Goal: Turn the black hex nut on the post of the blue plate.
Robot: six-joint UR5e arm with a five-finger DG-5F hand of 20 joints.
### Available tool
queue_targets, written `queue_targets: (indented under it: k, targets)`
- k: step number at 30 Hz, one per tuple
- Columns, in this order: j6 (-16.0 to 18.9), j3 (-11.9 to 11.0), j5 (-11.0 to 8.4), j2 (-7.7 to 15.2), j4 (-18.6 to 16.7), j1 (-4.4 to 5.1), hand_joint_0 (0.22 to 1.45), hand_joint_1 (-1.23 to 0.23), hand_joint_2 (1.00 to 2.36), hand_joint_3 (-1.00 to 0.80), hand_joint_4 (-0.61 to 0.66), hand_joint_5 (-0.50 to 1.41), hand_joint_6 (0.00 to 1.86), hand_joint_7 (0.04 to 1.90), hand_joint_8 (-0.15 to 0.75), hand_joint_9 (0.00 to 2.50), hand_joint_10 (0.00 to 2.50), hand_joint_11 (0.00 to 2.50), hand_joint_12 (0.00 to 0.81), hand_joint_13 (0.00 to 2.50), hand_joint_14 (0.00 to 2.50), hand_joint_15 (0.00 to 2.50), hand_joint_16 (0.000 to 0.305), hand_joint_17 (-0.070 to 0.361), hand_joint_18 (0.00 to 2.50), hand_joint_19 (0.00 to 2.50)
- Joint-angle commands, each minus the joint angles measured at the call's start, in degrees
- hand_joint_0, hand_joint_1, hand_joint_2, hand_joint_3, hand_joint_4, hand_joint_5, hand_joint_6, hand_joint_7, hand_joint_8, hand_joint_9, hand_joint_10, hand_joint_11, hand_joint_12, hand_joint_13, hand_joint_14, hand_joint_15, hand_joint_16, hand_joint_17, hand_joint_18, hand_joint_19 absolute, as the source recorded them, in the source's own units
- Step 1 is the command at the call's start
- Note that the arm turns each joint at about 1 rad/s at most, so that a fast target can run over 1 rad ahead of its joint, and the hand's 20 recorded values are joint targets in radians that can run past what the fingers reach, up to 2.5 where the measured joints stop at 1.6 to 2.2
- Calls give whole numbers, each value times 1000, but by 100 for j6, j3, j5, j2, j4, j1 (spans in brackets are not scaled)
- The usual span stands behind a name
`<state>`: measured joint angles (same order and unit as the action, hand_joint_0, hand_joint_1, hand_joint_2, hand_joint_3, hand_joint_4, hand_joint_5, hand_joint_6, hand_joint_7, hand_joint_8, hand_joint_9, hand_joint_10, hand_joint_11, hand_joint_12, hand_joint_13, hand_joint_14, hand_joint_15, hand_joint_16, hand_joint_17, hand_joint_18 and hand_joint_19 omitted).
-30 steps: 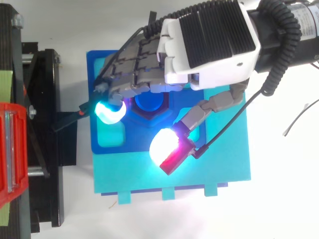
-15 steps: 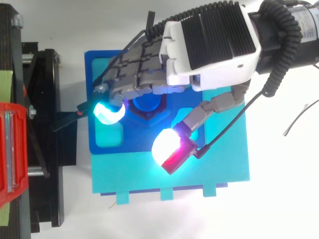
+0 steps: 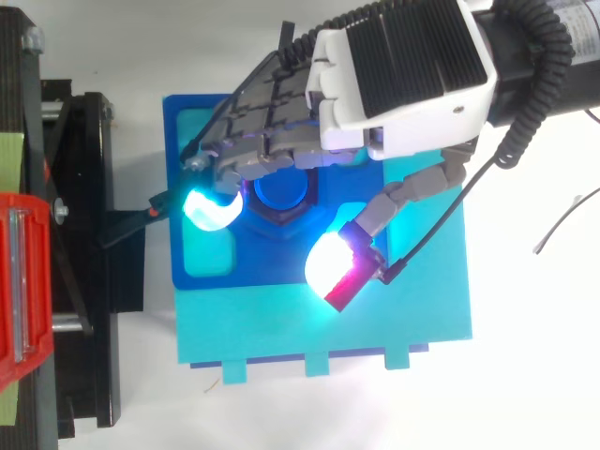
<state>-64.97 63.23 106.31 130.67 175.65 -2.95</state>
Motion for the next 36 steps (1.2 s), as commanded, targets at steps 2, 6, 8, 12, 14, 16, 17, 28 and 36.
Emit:
queue_targets:
  k: [2, 6, 8, 12, 14, 16, 17, 28, 36]
  targets:
    - [-59, -153, 39, -6, 127, -12, 531, -701, 1000, -500, 219, -249, 503, 897, 266, 397, 0, 5, 363, 481, 6, 153, 50, 113, 485, 370]
    - [-156, -294, 39, -6, 347, 5, 544, -745, 1000, -500, 227, -243, 503, 948, 264, 422, 0, 50, 358, 522, 7, 183, 49, 110, 525, 384]
    - [-200, -303, 30, -6, 373, 23, 550, -754, 1000, -500, 230, -241, 503, 960, 263, 428, 0, 59, 360, 532, 7, 185, 49, 109, 536, 385]
    - [-226, -303, 21, -6, 373, 41, 553, -757, 1000, -500, 229, -238, 503, 965, 263, 437, 2, 72, 360, 536, 7, 190, 49, 109, 548, 397]
    - [-226, -311, 21, -6, 373, 41, 551, -758, 1000, -500, 229, -238, 503, 966, 264, 434, 2, 70, 359, 537, 7, 187, 49, 110, 552, 399]
    - [-226, -311, 21, -6, 373, 41, 555, -775, 1000, -500, 230, -239, 503, 971, 261, 427, 1, 68, 362, 542, 7, 197, 49, 109, 556, 399]
    - [-226, -311, 21, -6, 373, 41, 557, -787, 1000, -500, 231, -239, 503, 977, 260, 426, 3, 74, 361, 543, 7, 194, 49, 109, 561, 401]
    - [-253, -303, 48, 3, 241, -12, 563, -841, 1000, -500, 238, -246, 503, 1005, 257, 395, 4, 123, 362, 545, 8, 206, 49, 110, 600, 401]
    - [-262, -153, 65, 3, 13, -39, 568, -887, 1000, -500, 247, -251, 503, 1013, 255, 379, 5, 127, 363, 544, 8, 206, 49, 111, 609, 391]
